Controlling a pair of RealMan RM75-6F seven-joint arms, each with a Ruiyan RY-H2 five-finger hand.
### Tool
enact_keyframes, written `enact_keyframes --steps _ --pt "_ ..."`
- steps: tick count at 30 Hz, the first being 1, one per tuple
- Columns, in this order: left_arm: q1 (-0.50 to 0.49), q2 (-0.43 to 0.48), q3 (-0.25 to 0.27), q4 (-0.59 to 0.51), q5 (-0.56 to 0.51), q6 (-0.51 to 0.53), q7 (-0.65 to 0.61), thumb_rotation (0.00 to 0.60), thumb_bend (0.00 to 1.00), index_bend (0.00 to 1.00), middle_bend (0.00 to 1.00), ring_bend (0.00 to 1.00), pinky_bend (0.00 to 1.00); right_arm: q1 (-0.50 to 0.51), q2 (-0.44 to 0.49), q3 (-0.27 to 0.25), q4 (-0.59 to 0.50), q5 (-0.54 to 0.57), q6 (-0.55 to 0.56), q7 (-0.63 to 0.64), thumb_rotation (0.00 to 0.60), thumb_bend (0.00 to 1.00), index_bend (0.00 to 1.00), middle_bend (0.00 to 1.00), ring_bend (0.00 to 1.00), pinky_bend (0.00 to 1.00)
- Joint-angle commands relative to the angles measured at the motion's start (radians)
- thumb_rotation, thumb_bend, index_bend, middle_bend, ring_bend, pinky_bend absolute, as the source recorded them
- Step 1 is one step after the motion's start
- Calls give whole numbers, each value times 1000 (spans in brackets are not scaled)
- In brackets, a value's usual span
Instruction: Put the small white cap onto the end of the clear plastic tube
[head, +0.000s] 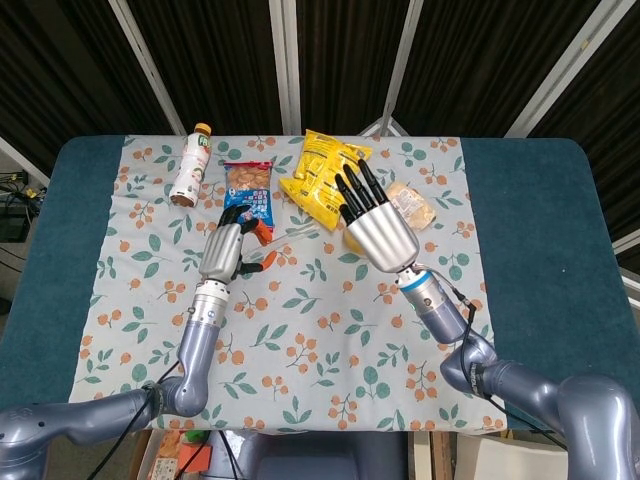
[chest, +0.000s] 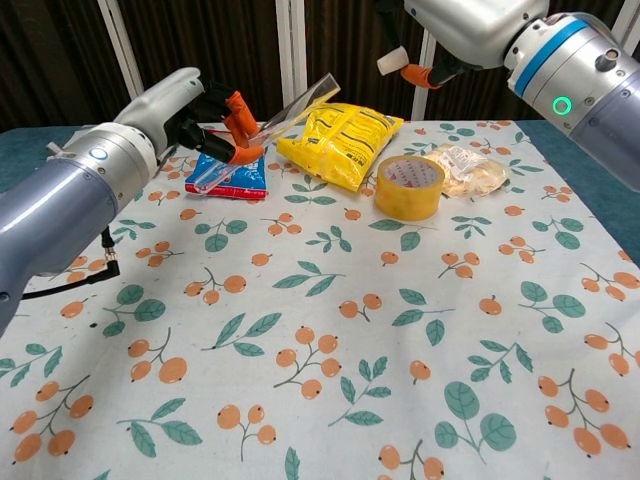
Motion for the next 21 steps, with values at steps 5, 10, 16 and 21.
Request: enact_keyframes --steps 5,10,16,21 --pt "-6 4 -5 -18 -18 -1 27 600 551 751 551 126 27 1 -8 -4 -5 3 3 2 600 350 656 207 41 0" --pt "-6 -1 -3 -28 -18 7 30 600 551 751 551 138 27 1 -13 -13 -5 1 2 3 600 350 656 207 41 0" --pt "-4 -7 3 -25 -15 12 28 600 551 751 551 138 29 -5 -19 -17 2 8 5 6 600 351 656 207 40 0" --pt "-2 -9 8 -26 -13 13 28 600 552 751 551 138 31 -2 -24 -17 7 13 1 7 600 351 656 207 41 0"
